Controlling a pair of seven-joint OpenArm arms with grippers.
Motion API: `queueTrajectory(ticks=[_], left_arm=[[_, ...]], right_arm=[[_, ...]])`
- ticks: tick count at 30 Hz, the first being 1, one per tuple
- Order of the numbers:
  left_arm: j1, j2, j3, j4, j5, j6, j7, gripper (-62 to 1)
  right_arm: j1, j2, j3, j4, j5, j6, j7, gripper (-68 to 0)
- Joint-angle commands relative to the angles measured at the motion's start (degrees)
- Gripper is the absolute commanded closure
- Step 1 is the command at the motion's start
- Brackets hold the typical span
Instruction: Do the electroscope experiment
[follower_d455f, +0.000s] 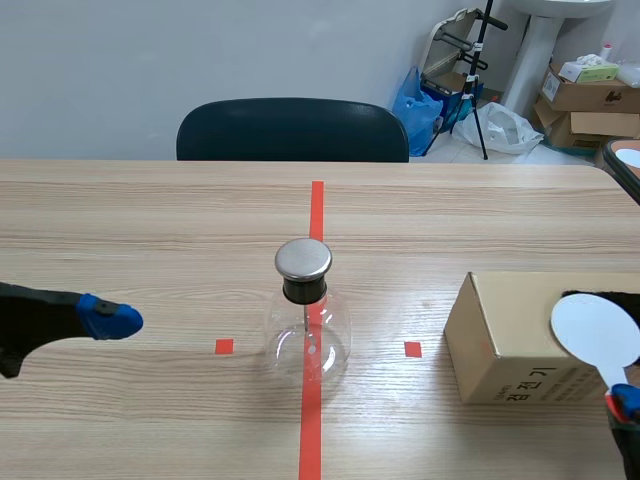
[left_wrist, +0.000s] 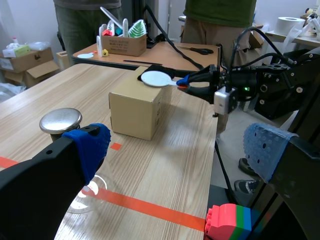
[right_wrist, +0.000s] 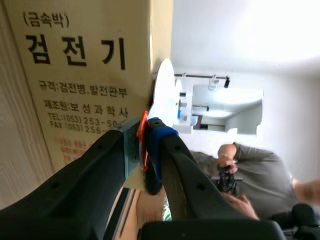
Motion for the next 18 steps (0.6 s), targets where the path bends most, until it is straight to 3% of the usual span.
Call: queueTrajectory(ticks=[1,2,3,6,8,11,13,16,18], left_arm=[[-0.2,0.0,-0.6,1.0,-0.4,-0.2,-0.8,-57.2],[-0.2,0.0,-0.7,1.0,-0.4,-0.2,-0.8,-57.2],[-0.2,0.0,-0.9,1.0,-0.4,-0.2,-0.8,-57.2],[-0.2,0.0,-1.2,1.0,-0.4,-0.2,-0.8,-57.2],[-0.2,0.0,-1.2,1.0,-0.4,-0.2,-0.8,-57.2],[-0.2,0.0,-1.2,1.0,-0.4,-0.2,-0.8,-57.2],[-0.2,0.0,-1.2,0.9,-0.4,-0.2,-0.4,-57.2],[-0.2,0.0,-1.2,0.9,-0.4,-0.1,-0.3,-57.2],[-0.2,0.0,-1.2,0.9,-0.4,-0.1,-0.3,-57.2]], right_arm=[[-0.3,0.1,0.5,0.8,1.2,-3.1,-8.8,-1.7],[-0.5,0.2,0.6,0.8,1.0,-3.1,-11.7,-1.7],[-0.6,0.6,0.8,0.8,0.8,-3.0,-11.5,-1.7],[-0.7,1.6,1.1,0.8,0.9,-2.5,1.2,-1.7],[-0.7,1.4,1.1,0.8,1.1,-2.6,4.7,-1.7],[-0.9,0.7,1.3,0.8,1.5,-3.1,-6.5,-1.7],[-0.9,0.8,2.0,0.8,0.7,-3.1,-8.9,-1.7],[-0.9,1.7,2.5,0.8,0.7,-3.1,4.0,-1.7],[-0.7,1.5,2.5,0.8,1.9,-3.1,7.2,-1.7]])
